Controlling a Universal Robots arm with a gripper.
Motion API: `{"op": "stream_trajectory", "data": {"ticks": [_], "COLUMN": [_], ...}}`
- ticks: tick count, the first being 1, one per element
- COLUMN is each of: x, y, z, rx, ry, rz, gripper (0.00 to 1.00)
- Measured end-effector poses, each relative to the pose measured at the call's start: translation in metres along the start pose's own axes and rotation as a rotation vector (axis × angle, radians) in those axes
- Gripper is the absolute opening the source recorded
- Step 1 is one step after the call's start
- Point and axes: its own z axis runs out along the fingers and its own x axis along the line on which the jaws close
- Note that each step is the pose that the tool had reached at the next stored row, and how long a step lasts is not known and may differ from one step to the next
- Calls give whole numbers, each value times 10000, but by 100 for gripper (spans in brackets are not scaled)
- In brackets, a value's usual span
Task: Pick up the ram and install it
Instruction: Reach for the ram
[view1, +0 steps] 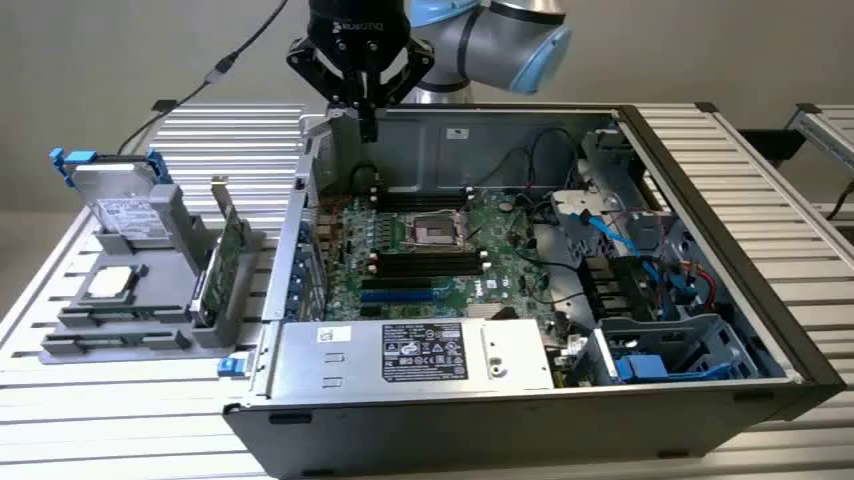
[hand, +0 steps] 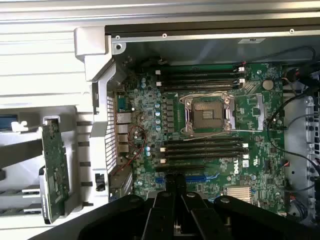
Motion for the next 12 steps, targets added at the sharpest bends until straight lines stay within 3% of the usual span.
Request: {"op": "stream_trajectory", "data": {"ticks": [12], "x": [0], "y": [0], "z": [-4], "rx": [-1], "ry": [0], "rz": [0], "gripper": [10]}}
